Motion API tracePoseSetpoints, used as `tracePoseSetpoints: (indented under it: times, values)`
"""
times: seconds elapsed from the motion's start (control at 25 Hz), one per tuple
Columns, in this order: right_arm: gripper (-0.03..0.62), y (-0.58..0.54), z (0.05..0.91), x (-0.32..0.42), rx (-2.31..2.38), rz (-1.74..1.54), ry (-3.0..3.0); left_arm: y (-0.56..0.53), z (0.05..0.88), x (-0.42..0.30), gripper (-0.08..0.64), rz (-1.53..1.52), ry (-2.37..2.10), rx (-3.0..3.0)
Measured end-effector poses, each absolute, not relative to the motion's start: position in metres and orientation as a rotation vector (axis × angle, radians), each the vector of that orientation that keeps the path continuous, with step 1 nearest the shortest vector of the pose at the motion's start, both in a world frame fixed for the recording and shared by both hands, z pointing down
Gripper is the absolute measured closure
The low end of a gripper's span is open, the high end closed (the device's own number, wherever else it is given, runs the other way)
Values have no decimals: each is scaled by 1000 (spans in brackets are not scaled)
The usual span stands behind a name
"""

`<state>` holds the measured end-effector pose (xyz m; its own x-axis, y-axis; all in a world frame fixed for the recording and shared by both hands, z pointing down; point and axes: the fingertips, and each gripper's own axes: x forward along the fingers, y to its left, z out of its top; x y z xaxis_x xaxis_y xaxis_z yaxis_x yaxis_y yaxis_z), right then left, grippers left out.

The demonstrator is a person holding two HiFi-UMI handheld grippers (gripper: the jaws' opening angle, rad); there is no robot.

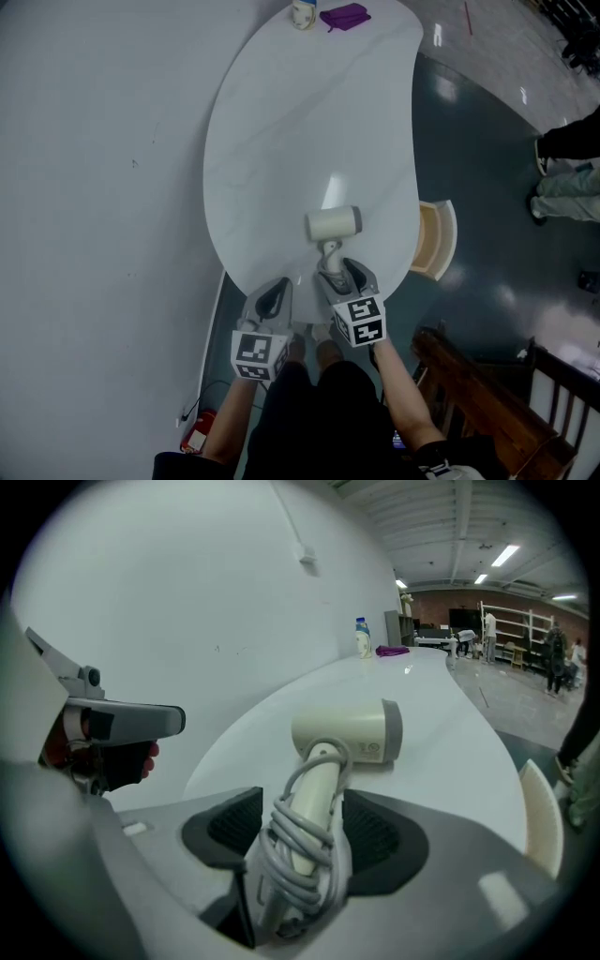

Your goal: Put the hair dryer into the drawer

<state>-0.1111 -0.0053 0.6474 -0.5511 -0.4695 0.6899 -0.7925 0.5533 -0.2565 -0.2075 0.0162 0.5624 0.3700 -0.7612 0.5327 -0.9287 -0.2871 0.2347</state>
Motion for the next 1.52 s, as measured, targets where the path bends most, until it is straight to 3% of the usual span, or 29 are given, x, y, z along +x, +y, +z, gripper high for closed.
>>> tracePoseSetpoints:
  times: [1.52]
  values:
    - [350,-13,670,-122,1033,730,-2103,3,560,-231,552,441,-1441,2125]
